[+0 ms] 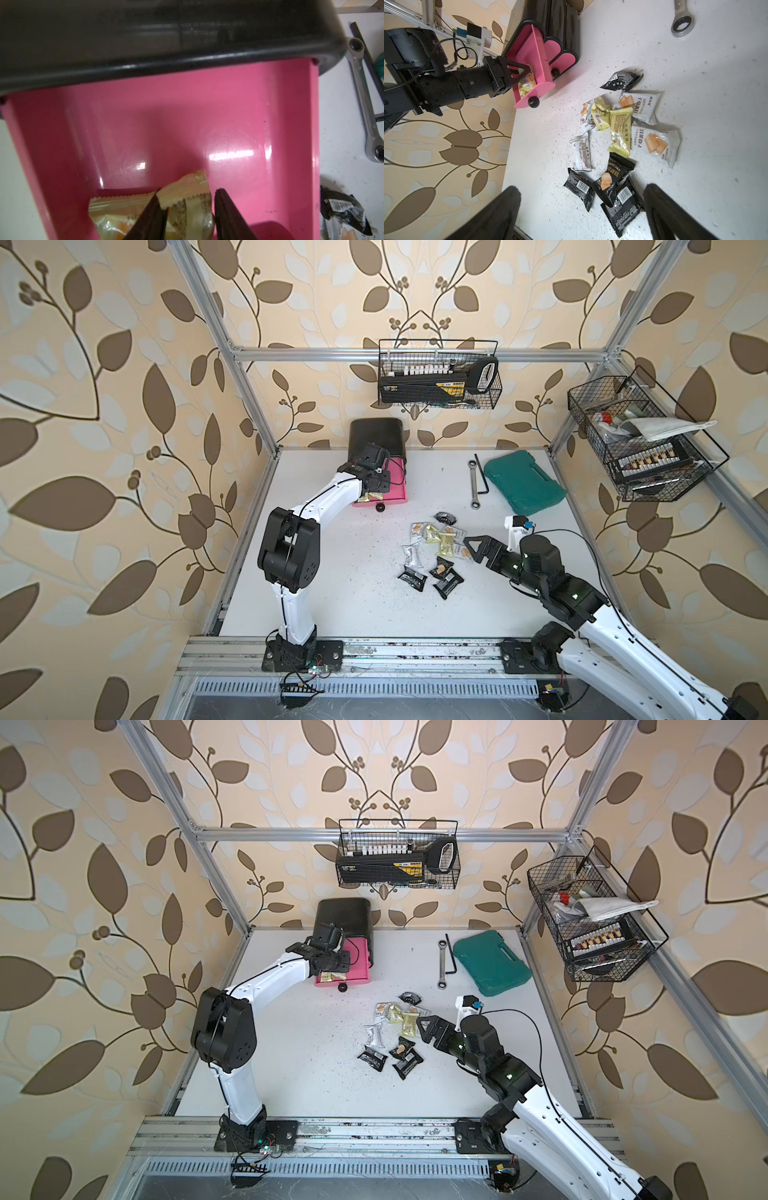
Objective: Place the cookies into the drawer by color
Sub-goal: Place the cookie in the drawer, then pick up the cookie at the center of the board.
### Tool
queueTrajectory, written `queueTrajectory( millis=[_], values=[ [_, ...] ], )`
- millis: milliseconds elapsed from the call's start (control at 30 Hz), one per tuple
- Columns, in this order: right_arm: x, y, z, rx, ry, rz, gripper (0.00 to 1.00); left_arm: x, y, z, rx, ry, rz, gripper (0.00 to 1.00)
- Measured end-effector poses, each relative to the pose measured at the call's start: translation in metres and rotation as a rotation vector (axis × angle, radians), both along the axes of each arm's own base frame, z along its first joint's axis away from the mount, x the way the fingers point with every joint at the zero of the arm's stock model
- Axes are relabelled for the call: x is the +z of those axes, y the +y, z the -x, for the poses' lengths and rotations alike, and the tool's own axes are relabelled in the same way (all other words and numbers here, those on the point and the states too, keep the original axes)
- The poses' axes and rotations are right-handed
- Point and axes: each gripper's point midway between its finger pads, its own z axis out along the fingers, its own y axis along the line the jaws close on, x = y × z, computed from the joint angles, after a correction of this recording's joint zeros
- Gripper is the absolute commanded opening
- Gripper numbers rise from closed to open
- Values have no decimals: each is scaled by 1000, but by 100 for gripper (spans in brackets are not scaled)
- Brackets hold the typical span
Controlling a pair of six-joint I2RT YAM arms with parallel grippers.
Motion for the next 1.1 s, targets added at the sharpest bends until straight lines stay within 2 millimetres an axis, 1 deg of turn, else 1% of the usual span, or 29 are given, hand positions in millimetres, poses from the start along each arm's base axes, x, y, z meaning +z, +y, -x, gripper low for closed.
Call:
queueTrajectory(
  millis=[67,133,167,200,233,267,333,367,467,500,533,567,600,667,733,800,900,967,1100],
  values=[
    [0,0,-1,-3,-2,4,95,0,0,2,1,8,3,56],
    [-2,0,-4,-4,0,15,95,4,0,7,-1,19,18,71],
    [-5,1,-6,-5,7,26,95,8,-1,11,-3,26,34,79],
    [-7,2,-9,-7,17,39,95,15,-1,16,-6,30,48,84],
    [-8,3,-12,-5,22,55,95,23,-2,21,-12,32,67,87],
    [-10,4,-16,-3,30,75,95,35,-2,29,-16,31,89,88],
    [-10,9,-24,8,38,112,95,65,-2,44,-39,9,139,92],
    [-9,12,-30,16,40,131,94,85,-2,52,-56,-16,168,94],
    [-8,22,-47,34,45,171,92,147,2,77,-104,-118,236,95],
    [-10,26,-54,38,50,181,90,167,4,85,-119,-161,251,95],
    [-14,29,-59,41,58,189,88,183,7,91,-130,-201,259,95],
    [-19,33,-65,43,71,198,87,197,11,98,-139,-241,262,97],
    [-27,37,-70,46,89,209,82,206,15,103,-147,-273,261,98],
    [-41,44,-78,64,119,232,72,210,19,112,-161,-298,249,98],
    [-56,54,-86,94,151,260,64,200,20,116,-175,-280,233,98],
    [-67,64,-95,123,178,293,63,182,19,117,-191,-236,210,98],
    [-77,78,-109,142,195,350,63,156,20,120,-206,-168,167,98],
    [-83,88,-116,142,205,398,63,148,22,123,-219,-155,144,98],
    [-98,107,-128,140,222,487,62,139,30,130,-234,-163,92,98]
  ],
)
